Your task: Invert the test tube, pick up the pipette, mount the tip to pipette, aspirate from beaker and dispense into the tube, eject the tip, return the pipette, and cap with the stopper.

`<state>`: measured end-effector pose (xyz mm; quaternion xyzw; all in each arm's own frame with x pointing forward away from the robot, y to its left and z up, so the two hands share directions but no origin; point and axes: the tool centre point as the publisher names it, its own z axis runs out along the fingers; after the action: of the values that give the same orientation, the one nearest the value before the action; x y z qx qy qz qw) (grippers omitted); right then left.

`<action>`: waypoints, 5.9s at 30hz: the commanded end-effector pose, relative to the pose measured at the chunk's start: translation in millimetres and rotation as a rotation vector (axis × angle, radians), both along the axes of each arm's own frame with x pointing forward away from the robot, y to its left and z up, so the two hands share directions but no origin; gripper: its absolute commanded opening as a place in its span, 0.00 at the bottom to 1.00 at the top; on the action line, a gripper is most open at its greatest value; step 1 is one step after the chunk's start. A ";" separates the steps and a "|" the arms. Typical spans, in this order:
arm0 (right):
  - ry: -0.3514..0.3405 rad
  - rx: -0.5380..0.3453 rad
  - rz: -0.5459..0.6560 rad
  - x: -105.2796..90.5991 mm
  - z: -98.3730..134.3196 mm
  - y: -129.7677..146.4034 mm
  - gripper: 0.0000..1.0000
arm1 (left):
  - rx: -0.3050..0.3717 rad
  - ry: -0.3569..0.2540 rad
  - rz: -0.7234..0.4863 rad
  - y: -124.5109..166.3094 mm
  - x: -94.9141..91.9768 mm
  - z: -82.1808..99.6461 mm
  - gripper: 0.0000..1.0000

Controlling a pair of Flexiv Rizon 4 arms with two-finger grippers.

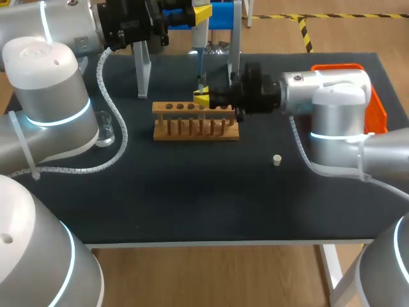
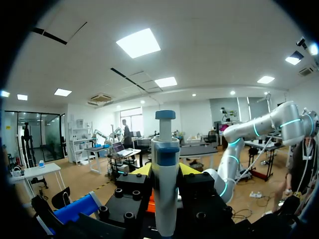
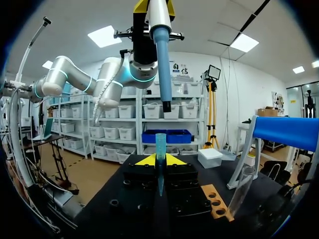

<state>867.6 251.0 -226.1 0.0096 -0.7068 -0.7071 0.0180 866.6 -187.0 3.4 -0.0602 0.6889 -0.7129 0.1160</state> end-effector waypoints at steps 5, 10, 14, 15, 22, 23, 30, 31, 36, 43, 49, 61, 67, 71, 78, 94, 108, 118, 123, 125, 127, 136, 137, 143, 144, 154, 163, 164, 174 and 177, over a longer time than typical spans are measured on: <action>-0.002 0.002 0.000 3.6 2.5 3.6 0.00 | -0.001 -0.002 0.000 0.4 0.0 0.0 0.00; -0.006 0.004 0.000 4.7 4.9 4.9 0.00 | -0.001 -0.002 0.000 0.4 0.0 0.0 0.00; -0.008 0.006 0.001 4.7 5.7 5.5 0.00 | -0.001 -0.002 0.000 0.4 0.0 0.0 0.00; -0.008 0.006 0.001 4.6 5.9 5.7 0.00 | -0.001 -0.002 0.000 0.4 0.0 0.0 0.00; -0.013 0.008 0.002 4.3 8.5 6.6 0.00 | -0.001 -0.002 0.000 0.4 0.0 0.0 0.00; -0.013 0.008 0.002 4.3 8.8 6.6 0.00 | -0.001 -0.002 0.000 0.4 0.0 0.0 0.00; -0.017 0.008 0.001 4.2 11.1 6.6 0.00 | -0.001 -0.002 0.000 0.4 0.0 0.0 0.00; -0.018 0.008 0.001 4.3 11.5 6.6 0.00 | -0.001 -0.002 0.000 0.4 0.0 0.0 0.00; -0.020 0.009 0.000 4.9 12.9 6.5 0.00 | -0.001 -0.002 0.000 0.4 0.0 0.0 0.00; -0.020 0.010 -0.003 5.5 14.0 6.8 0.00 | -0.001 -0.002 0.000 0.4 0.0 0.0 0.00; -0.019 0.010 -0.004 6.4 14.3 7.1 0.00 | -0.001 -0.002 0.000 0.4 0.0 0.0 0.00; -0.017 0.011 -0.005 7.4 13.9 7.5 0.00 | -0.001 -0.002 0.000 0.4 0.0 0.0 0.00; -0.018 0.013 -0.007 7.8 14.5 7.4 0.00 | -0.001 -0.002 0.000 0.4 0.0 0.0 0.00; -0.019 0.013 -0.008 8.3 15.2 6.9 0.00 | -0.001 -0.002 0.000 0.4 0.0 0.0 0.00; -0.021 0.013 -0.008 8.8 16.0 6.9 0.00 | -0.001 -0.002 0.000 0.4 0.0 0.0 0.00; -0.026 0.014 -0.011 10.8 19.6 5.6 0.00 | -0.001 -0.002 0.000 0.4 0.0 0.0 0.00; -0.032 0.011 -0.006 8.4 20.1 6.1 0.00 | -0.001 -0.002 0.000 0.4 0.0 0.0 0.00; -0.038 0.012 -0.004 6.7 20.2 4.9 0.00 | -0.001 -0.002 0.000 0.4 0.0 0.0 0.00; -0.039 0.012 -0.004 6.2 20.3 4.5 0.00 | -0.001 -0.002 0.000 0.4 0.0 0.0 0.00; -0.041 0.012 -0.004 6.2 20.3 4.3 0.00 | -0.001 -0.002 0.000 0.4 0.0 0.0 0.00; -0.041 0.011 -0.004 6.0 20.3 4.0 0.00 | -0.001 -0.002 0.000 0.4 0.0 0.0 0.00; -0.038 0.011 -0.003 4.8 19.2 3.0 0.00 | -0.001 -0.002 0.000 0.4 0.0 0.0 0.00; -0.038 0.011 -0.003 4.8 19.2 2.9 0.00 | -0.001 -0.002 0.000 0.4 0.0 0.0 0.00; -0.041 0.014 -0.004 4.9 20.0 2.2 0.00 | -0.001 -0.002 0.000 0.4 0.0 0.0 0.00; -0.041 0.014 -0.004 4.9 20.2 2.1 0.00 | -0.001 -0.002 0.000 0.4 0.0 0.0 0.00; -0.047 0.014 0.000 6.7 24.8 4.4 0.00 | -0.001 -0.002 0.000 0.4 0.0 0.0 0.00; -0.042 0.016 -0.002 7.2 23.4 7.0 0.00 | -0.001 -0.002 0.000 0.4 0.0 0.0 0.00; -0.042 0.017 -0.003 7.3 23.4 7.1 0.00 | -0.001 -0.002 0.000 0.4 0.0 0.0 0.00; -0.045 0.037 -0.011 8.5 29.5 7.3 0.00 | -0.001 -0.002 0.000 0.4 0.0 0.0 0.00; -0.048 0.042 -0.012 8.8 32.8 7.2 0.00 | -0.001 -0.002 0.000 0.4 0.0 0.0 0.00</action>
<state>877.2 258.8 -197.3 0.0236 -0.6926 -0.7209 -0.0015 866.6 -186.9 5.3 -0.0597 0.6883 -0.7134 0.1168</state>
